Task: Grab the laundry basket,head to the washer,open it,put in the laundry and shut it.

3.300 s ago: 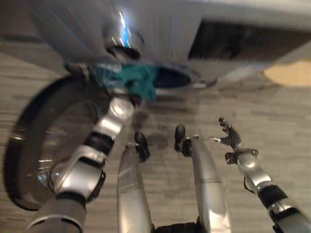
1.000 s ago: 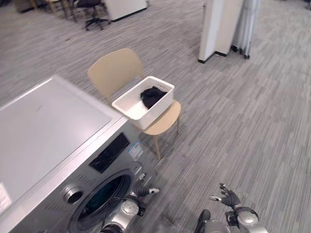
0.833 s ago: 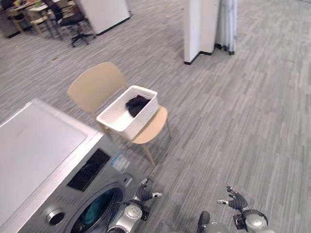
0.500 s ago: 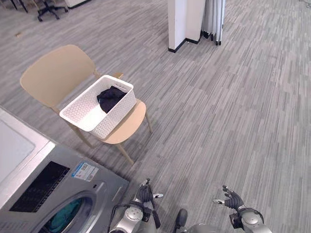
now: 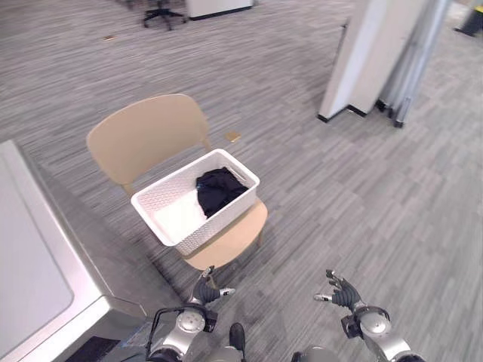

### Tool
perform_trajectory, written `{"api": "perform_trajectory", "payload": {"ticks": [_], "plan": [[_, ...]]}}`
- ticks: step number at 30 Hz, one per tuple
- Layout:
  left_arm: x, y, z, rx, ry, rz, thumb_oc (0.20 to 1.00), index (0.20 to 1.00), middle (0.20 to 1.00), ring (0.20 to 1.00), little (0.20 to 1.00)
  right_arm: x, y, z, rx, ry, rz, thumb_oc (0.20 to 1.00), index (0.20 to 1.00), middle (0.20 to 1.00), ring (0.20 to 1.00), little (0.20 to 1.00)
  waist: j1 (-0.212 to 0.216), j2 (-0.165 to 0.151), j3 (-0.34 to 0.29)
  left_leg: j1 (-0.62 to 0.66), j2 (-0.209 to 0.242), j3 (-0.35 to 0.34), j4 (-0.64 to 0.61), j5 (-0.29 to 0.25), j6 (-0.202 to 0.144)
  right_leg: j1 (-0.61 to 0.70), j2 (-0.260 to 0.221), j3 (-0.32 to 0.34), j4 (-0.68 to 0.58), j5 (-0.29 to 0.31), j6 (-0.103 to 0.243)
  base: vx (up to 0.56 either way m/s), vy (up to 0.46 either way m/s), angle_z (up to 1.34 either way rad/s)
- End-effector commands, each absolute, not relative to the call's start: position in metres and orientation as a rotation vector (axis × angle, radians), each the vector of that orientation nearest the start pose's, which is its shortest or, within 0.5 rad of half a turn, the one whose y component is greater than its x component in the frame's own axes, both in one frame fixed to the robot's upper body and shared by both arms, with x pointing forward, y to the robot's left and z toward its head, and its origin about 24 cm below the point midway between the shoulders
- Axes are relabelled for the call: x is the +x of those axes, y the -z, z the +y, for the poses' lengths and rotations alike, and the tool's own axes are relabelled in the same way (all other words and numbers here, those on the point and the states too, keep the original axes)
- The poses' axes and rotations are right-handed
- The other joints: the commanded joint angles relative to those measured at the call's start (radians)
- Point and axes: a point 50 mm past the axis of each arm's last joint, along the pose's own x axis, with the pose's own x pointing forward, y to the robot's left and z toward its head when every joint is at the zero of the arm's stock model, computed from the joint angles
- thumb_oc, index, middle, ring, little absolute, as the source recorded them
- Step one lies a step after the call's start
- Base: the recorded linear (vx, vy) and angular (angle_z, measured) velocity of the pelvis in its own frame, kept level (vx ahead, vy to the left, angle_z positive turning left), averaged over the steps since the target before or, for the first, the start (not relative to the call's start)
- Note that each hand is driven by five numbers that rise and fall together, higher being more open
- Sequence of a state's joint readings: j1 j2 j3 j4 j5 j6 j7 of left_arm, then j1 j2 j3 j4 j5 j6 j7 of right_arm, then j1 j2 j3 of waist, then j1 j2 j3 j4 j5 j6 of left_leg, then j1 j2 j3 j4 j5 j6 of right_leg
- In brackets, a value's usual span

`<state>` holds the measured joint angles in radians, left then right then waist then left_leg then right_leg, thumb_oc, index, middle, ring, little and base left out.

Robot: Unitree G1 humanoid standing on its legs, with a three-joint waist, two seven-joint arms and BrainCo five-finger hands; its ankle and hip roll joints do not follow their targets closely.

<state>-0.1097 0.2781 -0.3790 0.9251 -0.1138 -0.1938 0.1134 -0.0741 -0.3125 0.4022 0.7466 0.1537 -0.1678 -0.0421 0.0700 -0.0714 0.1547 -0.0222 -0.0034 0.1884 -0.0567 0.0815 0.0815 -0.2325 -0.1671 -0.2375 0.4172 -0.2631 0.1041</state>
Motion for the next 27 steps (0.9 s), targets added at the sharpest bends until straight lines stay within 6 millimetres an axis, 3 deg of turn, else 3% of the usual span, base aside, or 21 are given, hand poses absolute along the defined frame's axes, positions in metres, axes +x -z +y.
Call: {"api": "perform_trajectory", "payload": {"ticks": [1,3,5,7,9,10,11,15,16,19,21,25,27], "plan": [[0.195,0.112,0.179,0.333,0.118,0.633,1.000,1.000,1.000,1.000,1.000,0.211,0.084,-0.193,-0.344,-0.183,0.519,1.000,1.000,1.000,1.000,1.000,-0.018,0.021,0.012,-0.022,0.011,-0.030,0.102,-0.137,-0.061,0.106,0.079,0.157,-0.249,0.135,0.030,0.25,-0.197,1.00],[0.193,0.115,0.177,0.345,0.129,0.651,1.000,1.000,1.000,1.000,1.000,0.207,0.087,-0.197,-0.353,-0.179,0.538,1.000,1.000,1.000,1.000,1.000,-0.036,0.017,0.019,-0.018,0.010,-0.085,0.108,-0.148,-0.068,0.069,0.092,0.274,-0.297,0.174,0.041,0.19,-0.259,1.26],[0.189,0.118,0.176,0.351,0.141,0.669,1.000,1.000,1.000,1.000,1.000,0.198,0.092,-0.200,-0.340,-0.169,0.571,1.000,1.000,1.000,1.000,1.000,-0.037,0.002,0.011,-0.013,-0.005,-0.123,0.135,-0.176,-0.070,0.105,0.072,0.282,-0.340,0.191,0.040,0.14,-0.258,1.26],[0.187,0.120,0.176,0.346,0.136,0.680,1.000,1.000,1.000,1.000,1.000,0.196,0.094,-0.201,-0.338,-0.169,0.578,1.000,1.000,1.000,1.000,1.000,-0.033,-0.001,0.005,-0.021,-0.001,-0.134,0.152,-0.179,-0.084,0.119,0.063,0.253,-0.356,0.207,0.037,0.07,-0.237,1.19],[0.185,0.120,0.175,0.311,0.127,0.683,1.000,1.000,1.000,1.000,1.000,0.195,0.092,-0.205,-0.332,-0.153,0.568,1.000,1.000,1.000,1.000,1.000,-0.032,-0.002,0.000,-0.054,0.035,-0.129,0.199,-0.169,-0.121,0.165,0.061,0.180,-0.390,0.203,0.018,0.12,-0.344,1.27],[0.183,0.121,0.177,0.309,0.117,0.689,1.000,1.000,1.000,1.000,1.000,0.194,0.092,-0.209,-0.339,-0.137,0.576,1.000,1.000,1.000,1.000,1.000,-0.042,0.005,0.003,-0.057,0.069,-0.068,0.201,-0.158,-0.124,0.203,0.058,0.113,-0.396,0.187,0.010,0.08,-0.180,1.37],[0.183,0.121,0.177,0.309,0.117,0.690,1.000,1.000,1.000,1.000,1.000,0.194,0.092,-0.209,-0.339,-0.137,0.576,1.000,1.000,1.000,1.000,1.000,-0.043,0.005,0.004,-0.057,0.069,-0.070,0.202,-0.159,-0.124,0.204,0.058,0.111,-0.396,0.187,0.010,0.07,-0.125,1.45],[0.179,0.122,0.185,0.309,0.099,0.707,1.000,1.000,1.000,1.000,1.000,0.190,0.094,-0.212,-0.334,-0.115,0.586,1.000,1.000,1.000,1.000,1.000,-0.065,0.017,-0.006,-0.064,0.120,0.111,0.173,-0.112,-0.127,0.249,0.061,0.015,-0.414,0.165,0.001,0.11,-0.026,1.08],[0.176,0.123,0.193,0.316,0.083,0.731,1.000,1.000,1.000,1.000,1.000,0.188,0.096,-0.215,-0.348,-0.104,0.603,1.000,1.000,1.000,1.000,1.000,-0.070,0.026,-0.016,-0.090,0.135,0.190,0.102,-0.058,-0.147,0.282,0.067,-0.052,-0.427,0.135,-0.002,0.25,0.055,0.98],[0.172,0.125,0.197,0.318,0.075,0.750,1.000,1.000,1.000,1.000,1.000,0.191,0.094,-0.215,-0.365,-0.113,0.592,1.000,1.000,1.000,1.000,1.000,-0.069,0.024,-0.017,-0.103,0.139,0.195,0.081,-0.044,-0.149,0.294,0.067,-0.083,-0.414,0.115,-0.005,0.18,0.072,1.05],[0.160,0.132,0.206,0.326,0.050,0.807,1.000,1.000,1.000,1.000,1.000,0.193,0.091,-0.211,-0.384,-0.139,0.571,1.000,1.000,1.000,1.000,1.000,-0.062,0.010,-0.033,-0.093,0.116,0.174,0.089,-0.069,-0.133,0.317,0.054,-0.091,-0.385,0.092,0.005,0.32,0.184,0.28],[0.157,0.132,0.215,0.322,0.021,0.816,1.000,1.000,1.000,1.000,1.000,0.200,0.085,-0.204,-0.411,-0.176,0.531,1.000,1.000,1.000,1.000,1.000,-0.046,-0.018,-0.045,-0.084,0.084,0.169,0.109,-0.111,-0.104,0.312,0.019,-0.076,-0.314,0.085,0.025,0.22,0.155,-0.03],[0.161,0.129,0.222,0.336,0.000,0.808,1.000,1.000,1.000,1.000,1.000,0.209,0.078,-0.201,-0.431,-0.197,0.488,1.000,1.000,1.000,1.000,1.000,-0.042,-0.028,-0.035,-0.072,0.070,0.162,0.114,-0.130,-0.087,0.268,-0.005,-0.065,-0.212,0.100,0.043,0.16,0.167,-0.16]]}}
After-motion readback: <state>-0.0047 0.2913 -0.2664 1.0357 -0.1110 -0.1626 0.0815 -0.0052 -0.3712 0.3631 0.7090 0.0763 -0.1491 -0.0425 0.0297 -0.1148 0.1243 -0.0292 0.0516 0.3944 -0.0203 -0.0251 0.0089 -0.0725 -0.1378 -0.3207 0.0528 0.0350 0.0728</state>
